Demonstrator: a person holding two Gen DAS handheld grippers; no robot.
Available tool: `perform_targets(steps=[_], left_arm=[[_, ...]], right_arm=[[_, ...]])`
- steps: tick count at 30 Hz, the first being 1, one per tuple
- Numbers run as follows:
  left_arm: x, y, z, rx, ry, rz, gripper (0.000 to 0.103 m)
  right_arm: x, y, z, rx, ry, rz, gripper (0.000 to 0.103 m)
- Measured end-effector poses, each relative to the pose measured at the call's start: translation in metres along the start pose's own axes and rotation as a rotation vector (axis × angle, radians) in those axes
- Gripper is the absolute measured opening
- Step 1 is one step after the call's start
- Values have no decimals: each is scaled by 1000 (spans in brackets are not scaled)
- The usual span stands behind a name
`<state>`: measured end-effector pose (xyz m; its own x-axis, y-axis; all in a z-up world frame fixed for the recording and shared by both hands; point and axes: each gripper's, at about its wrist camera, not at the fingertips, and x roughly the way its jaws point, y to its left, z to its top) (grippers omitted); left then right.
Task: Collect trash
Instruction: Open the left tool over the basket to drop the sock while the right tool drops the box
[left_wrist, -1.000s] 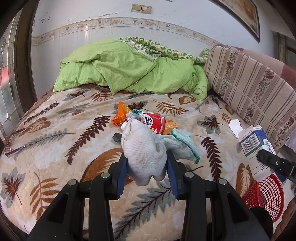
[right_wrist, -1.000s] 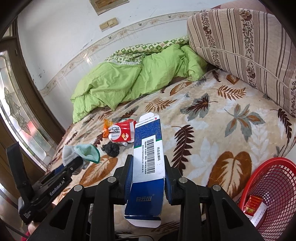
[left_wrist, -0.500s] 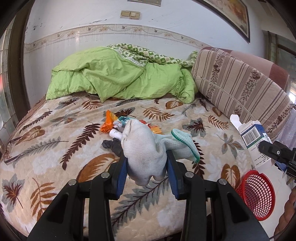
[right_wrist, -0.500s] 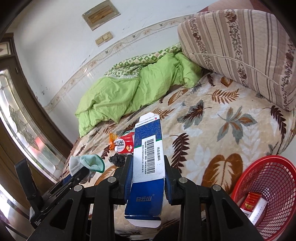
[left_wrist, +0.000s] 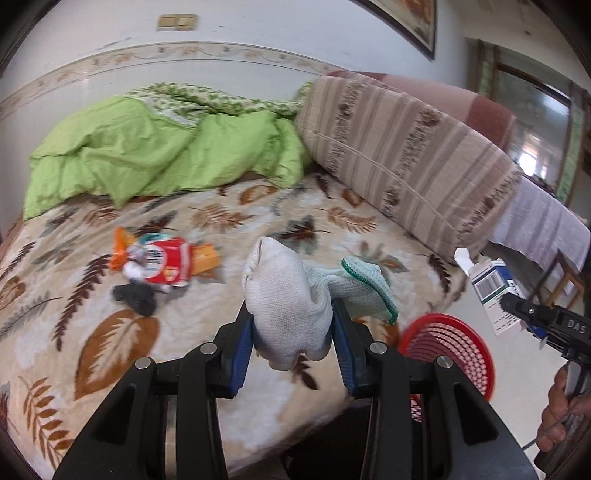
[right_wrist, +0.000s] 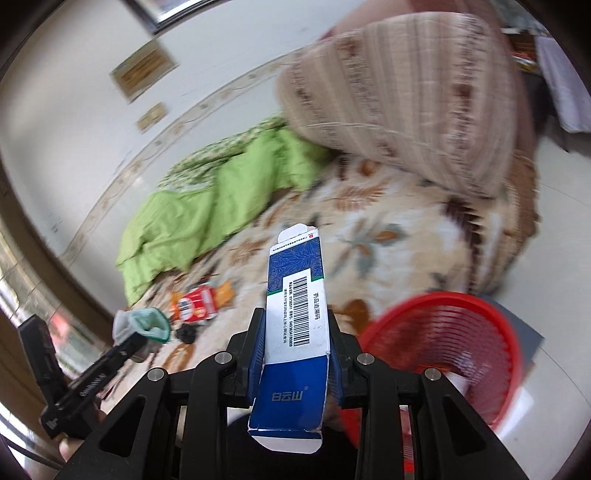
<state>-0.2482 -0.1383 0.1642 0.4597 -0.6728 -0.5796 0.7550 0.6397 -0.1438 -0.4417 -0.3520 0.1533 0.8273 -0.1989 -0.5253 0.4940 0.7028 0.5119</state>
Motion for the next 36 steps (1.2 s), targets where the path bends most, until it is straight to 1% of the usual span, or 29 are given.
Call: perform_targets(steps=[3,8,13,16,17,18,19,20,21,22,23,24,26,29,32,34,36], left_arm=[[14,-29,3,32,45,-82,38],[41,-78,0,58,152,-211,38],[60,-123,-7,117,219,-276,38],[74,-143,-11,150,251,-299,38],[78,-150,-13,161,258,-303,40],[84,-156,-14,174,272,-314,44],[89,-161,-16,187,291,-326,52],[94,-165,-18,192,311,-329,58],[96,-165,-19,183,315,-322,67],[96,-163,-20,169,314,-319,69],[96,-161,-20,157,313,-324,69],[95,-156,-19,149,315,-328,69],[94,-146,-16,133,307,-312,69],[89,-119,-10,90,284,-279,69],[79,-89,-6,67,242,-215,70],[72,-68,-5,58,213,-158,70],[65,-50,-6,42,193,-125,70]], right_arm=[[-15,-27,1,36,-7,-53,31],[-27,-56,-4,73,7,-112,31],[-29,-75,-8,107,13,-137,31],[-31,-84,-6,121,7,-150,31],[-31,-87,-6,125,6,-154,31],[-31,-89,-5,128,5,-158,33],[-31,-91,-6,129,2,-165,33],[-30,-93,-6,130,0,-174,34],[-29,-95,-7,133,3,-174,42],[-29,-97,-7,136,7,-176,45],[-29,-98,-7,137,3,-181,49],[-29,-99,-7,135,-1,-183,50],[-29,-99,-5,138,-5,-179,50],[-24,-91,-3,117,0,-156,50],[-10,-74,-1,82,26,-128,50],[4,-55,0,48,54,-93,50],[14,-38,1,11,64,-68,51]])
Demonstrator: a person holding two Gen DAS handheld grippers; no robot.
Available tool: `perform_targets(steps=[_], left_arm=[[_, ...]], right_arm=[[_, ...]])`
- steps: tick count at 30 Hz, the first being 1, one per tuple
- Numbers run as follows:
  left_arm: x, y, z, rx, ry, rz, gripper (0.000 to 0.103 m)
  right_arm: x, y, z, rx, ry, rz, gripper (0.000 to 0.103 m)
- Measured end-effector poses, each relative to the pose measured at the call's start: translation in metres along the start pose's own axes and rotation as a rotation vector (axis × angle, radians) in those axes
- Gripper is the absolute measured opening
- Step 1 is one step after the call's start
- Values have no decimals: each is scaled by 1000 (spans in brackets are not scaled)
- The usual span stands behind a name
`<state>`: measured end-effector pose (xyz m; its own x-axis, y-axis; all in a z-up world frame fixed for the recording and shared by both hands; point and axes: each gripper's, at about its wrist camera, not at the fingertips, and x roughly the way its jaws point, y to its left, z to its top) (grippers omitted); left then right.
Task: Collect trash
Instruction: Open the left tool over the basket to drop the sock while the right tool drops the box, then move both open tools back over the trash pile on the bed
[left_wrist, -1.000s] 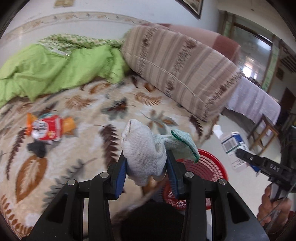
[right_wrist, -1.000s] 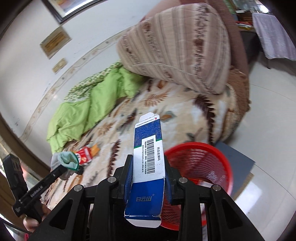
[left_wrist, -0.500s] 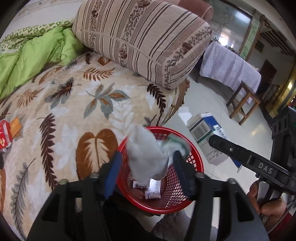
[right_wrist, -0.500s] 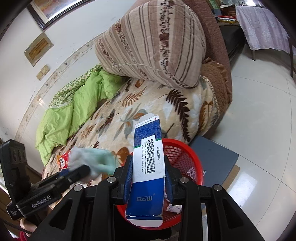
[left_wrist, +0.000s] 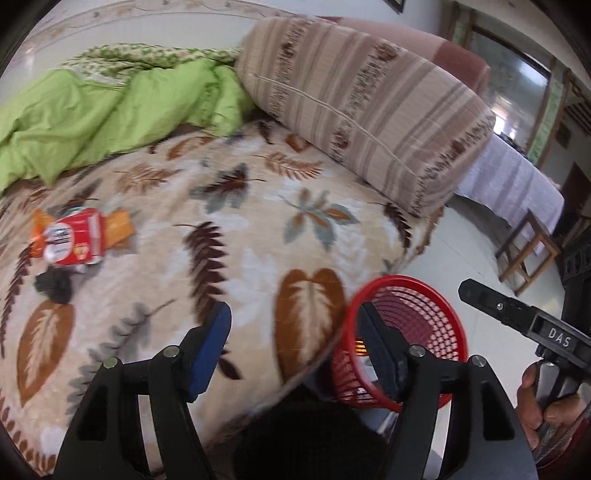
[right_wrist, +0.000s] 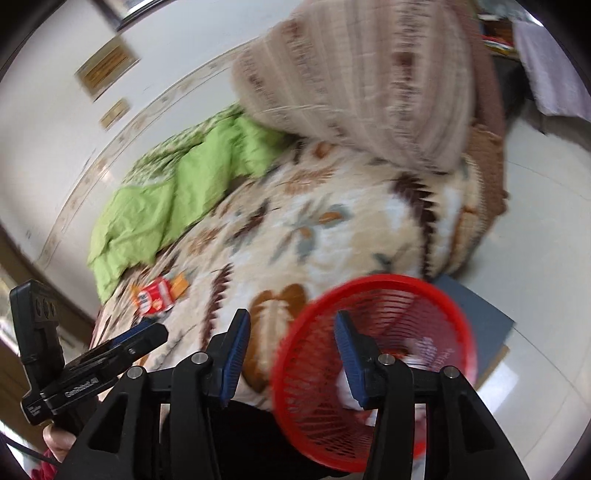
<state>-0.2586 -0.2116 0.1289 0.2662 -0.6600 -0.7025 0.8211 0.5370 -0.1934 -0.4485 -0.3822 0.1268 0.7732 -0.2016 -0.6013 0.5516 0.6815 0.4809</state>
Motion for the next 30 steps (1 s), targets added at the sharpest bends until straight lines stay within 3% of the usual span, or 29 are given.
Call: perform_targets(steps=[7,14,23,30], left_arm=[[-28,53,-14,-37,-58,120,70],[-47,111,-25,-150,-91,202,71],[-58,167,-36,-281,-103,271,71],[-55,183,-40,-320,-97,290,71]], right_arm=[[45,67,-5,-106,66,77,53],[90,123,-17,-194,107,104,57],[138,156,-32,-223,179,119,57],[150,167,-35,-255,198,118,57]])
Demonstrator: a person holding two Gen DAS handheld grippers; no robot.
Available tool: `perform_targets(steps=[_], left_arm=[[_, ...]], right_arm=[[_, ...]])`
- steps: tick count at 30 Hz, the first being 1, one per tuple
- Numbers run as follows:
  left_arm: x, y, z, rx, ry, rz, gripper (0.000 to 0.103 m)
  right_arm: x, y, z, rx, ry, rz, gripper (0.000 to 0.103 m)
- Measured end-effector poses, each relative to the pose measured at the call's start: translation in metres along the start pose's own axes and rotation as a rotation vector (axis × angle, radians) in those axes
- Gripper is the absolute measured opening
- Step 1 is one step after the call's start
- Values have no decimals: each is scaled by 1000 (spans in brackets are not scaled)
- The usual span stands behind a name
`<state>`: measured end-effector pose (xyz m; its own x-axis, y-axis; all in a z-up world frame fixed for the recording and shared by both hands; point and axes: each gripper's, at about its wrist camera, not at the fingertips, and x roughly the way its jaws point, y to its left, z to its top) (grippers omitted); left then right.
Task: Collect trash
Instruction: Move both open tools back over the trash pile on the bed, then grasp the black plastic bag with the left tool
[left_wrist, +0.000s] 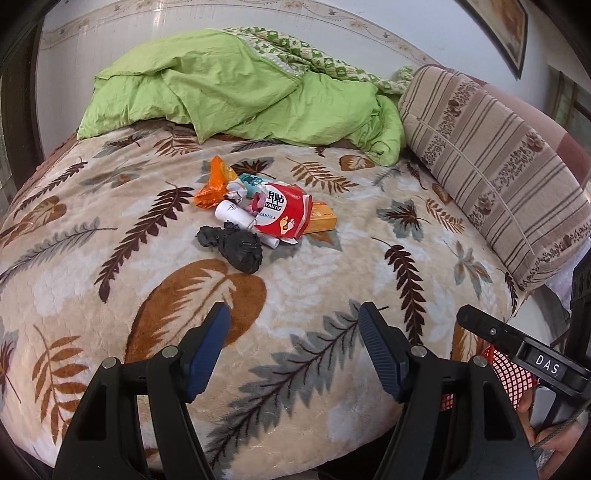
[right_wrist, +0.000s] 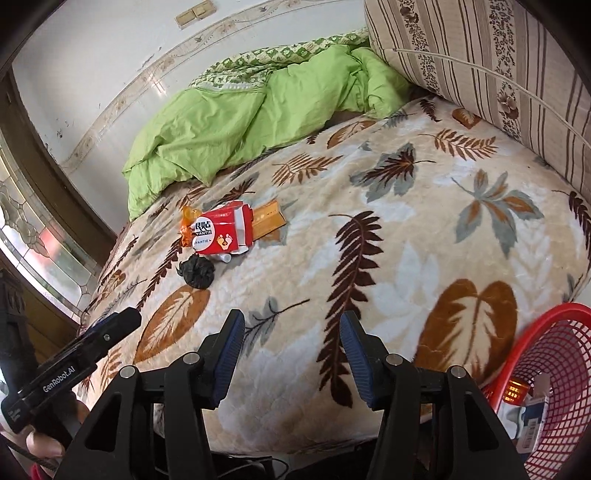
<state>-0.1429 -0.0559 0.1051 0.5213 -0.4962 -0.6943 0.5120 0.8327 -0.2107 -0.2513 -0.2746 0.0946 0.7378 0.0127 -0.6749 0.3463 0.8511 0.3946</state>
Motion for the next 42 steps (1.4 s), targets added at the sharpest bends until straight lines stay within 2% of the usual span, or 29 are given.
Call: perform_targets(steps=[14,26,31,37,42], left_arm=[[2,6,1,-5,-1,6,71],[1,6,2,-9,-5,14,71],[3,18,5,-42,8,30,71],[17,42,14,-103,31,72,71],[52,54,34,-159,71,95,71]], right_arm=[[10,16,3,-33,-6,17,57],[8,14,1,-31,-14,30,57],[5,9,1,-19,-19,45,57],[9,4,3,15,-9,77,57],[10,3,3,24,-9,100,57]])
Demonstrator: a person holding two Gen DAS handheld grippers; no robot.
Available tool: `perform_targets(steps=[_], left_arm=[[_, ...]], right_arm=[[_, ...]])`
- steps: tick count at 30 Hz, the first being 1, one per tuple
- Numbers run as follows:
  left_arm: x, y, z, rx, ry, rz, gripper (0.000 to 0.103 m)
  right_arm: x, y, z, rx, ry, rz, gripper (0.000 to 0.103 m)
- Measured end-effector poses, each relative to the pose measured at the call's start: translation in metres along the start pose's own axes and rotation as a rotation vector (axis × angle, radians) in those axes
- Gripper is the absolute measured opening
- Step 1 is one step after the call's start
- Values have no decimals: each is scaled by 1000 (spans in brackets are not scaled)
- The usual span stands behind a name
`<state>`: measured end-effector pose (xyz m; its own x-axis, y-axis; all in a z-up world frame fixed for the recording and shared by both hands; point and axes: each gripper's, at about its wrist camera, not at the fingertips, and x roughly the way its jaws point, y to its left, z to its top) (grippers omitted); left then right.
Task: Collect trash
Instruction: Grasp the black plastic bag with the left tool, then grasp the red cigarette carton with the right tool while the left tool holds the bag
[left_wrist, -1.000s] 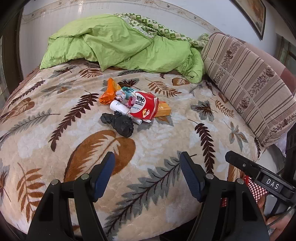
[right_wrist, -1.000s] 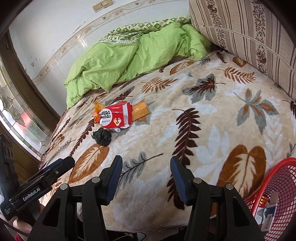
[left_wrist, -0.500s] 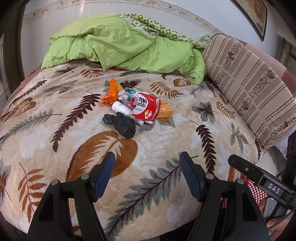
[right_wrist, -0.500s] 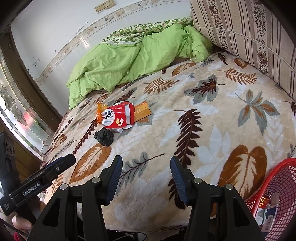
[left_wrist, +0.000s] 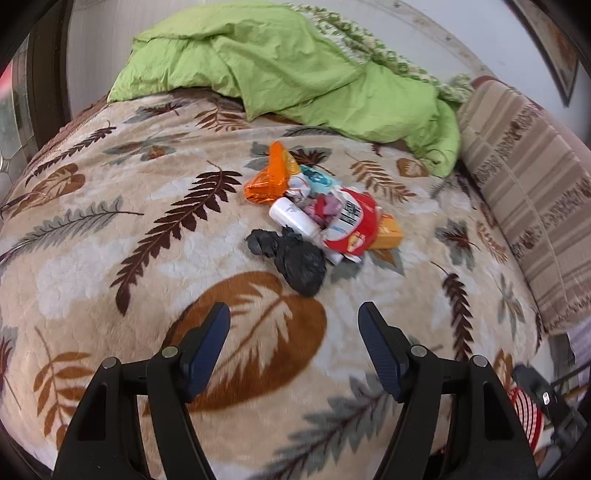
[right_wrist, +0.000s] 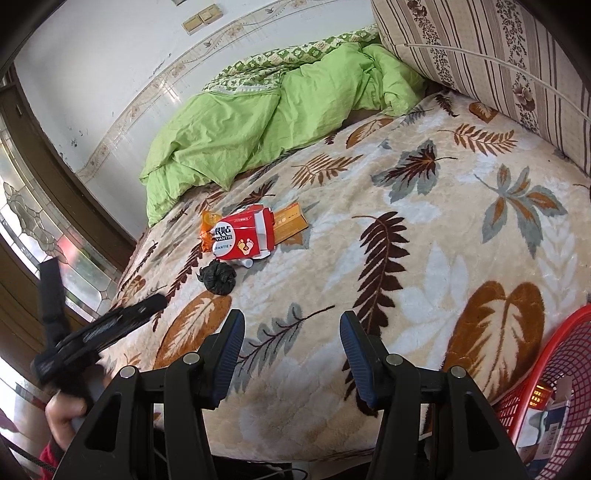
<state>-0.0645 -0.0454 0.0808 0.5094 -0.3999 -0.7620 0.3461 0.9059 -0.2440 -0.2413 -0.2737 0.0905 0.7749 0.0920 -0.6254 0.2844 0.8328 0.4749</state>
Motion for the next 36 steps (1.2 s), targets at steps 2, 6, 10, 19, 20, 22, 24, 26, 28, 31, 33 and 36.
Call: perform_targets(steps=[2,6,10,19,20,22,24,26,28,31,33,36], left_arm=[[17,0,11,-34,16,-2,71],[58,0,26,-70,57,40,71],[79,-1,29,-72,62,46,65],[70,15,29,-66,22,13,40],[64,20,30,-81,11,12,40],[52,27,32,-89,-24,46,40],[39,38,34,-113,-64,66,40],[29,51,34,-141,-97,93,40],[26,62,34,-162,-111,112,40],[24,77,34,-190,-117,146,40],[26,83,35,-210,-110,145,40],[29,87,35,-223,-104,141,40]], right_arm=[[0,-1,0,8,1,9,57],[-2,-3,0,11,-4,14,57],[-2,-5,0,17,2,12,57],[16,11,5,-23,55,-10,59],[20,14,9,-22,60,-1,59],[31,21,18,-22,68,0,60],[46,34,31,-35,81,1,61],[65,53,45,-73,89,-20,62],[86,75,59,-118,94,-45,62],[118,102,71,-167,109,-73,62],[142,122,76,-215,103,-102,62],[171,144,79,-284,91,-160,62]])
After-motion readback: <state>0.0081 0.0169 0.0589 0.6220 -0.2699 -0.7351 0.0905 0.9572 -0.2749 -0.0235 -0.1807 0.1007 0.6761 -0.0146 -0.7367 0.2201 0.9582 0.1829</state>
